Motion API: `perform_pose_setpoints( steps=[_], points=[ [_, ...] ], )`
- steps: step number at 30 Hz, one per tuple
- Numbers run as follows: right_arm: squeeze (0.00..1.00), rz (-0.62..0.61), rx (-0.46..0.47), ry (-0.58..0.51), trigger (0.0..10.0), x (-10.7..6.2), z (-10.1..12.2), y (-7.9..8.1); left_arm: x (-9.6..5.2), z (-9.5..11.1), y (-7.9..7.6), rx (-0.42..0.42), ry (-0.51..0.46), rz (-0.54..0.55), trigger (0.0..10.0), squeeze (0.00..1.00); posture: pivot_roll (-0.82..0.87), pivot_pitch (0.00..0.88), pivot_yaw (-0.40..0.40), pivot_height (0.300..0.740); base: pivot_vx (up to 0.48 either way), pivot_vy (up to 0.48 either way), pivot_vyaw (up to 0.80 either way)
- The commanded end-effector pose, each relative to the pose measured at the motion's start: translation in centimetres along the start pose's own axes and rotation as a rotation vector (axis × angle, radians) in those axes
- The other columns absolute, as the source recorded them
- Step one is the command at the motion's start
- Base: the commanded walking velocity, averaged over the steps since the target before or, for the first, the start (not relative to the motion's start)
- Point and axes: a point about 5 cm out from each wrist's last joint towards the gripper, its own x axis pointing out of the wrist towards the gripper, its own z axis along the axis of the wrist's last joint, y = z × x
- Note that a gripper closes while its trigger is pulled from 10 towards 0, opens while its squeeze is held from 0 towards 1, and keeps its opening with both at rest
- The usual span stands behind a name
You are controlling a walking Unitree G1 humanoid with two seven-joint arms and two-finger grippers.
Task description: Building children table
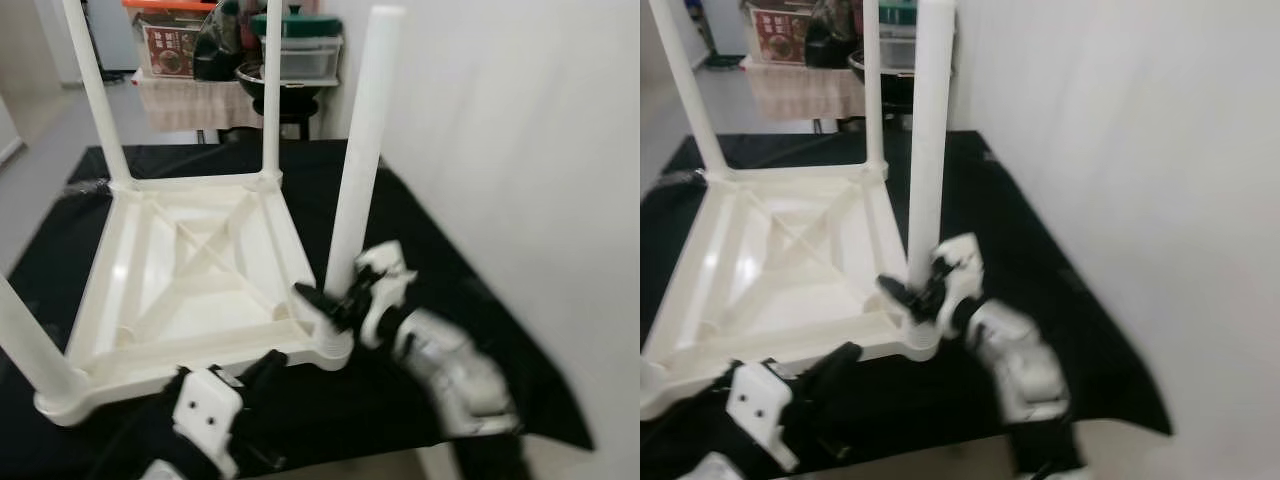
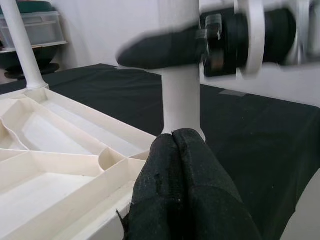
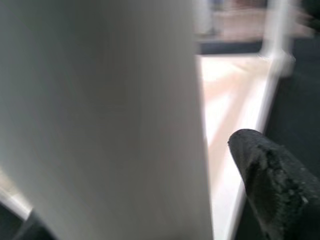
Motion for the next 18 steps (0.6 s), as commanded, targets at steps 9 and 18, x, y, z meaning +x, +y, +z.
perform_pose_setpoints(
  steps=[9, 18],
  points=[
    [0.00, 0.484, -0.165, 0.061, 10.0, -0.7, 4.1, -2.6, 0.2, -0.4, 0.0, 0.001, 0.005, 0.000, 10.0, 0.00, 0.11, 0.032, -0.110, 0.740, 0.000, 0.000, 0.00],
    [0.00, 0.481, -0.111, 0.096, 0.0, 0.6, 4.6, -4.9, 0.3, -0.4, -0.3, 0.007, 0.004, 0.004, 10.0, 0.00, 0.13, 0.033, -0.131, 0.740, 0.000, 0.000, 0.00]
  ],
)
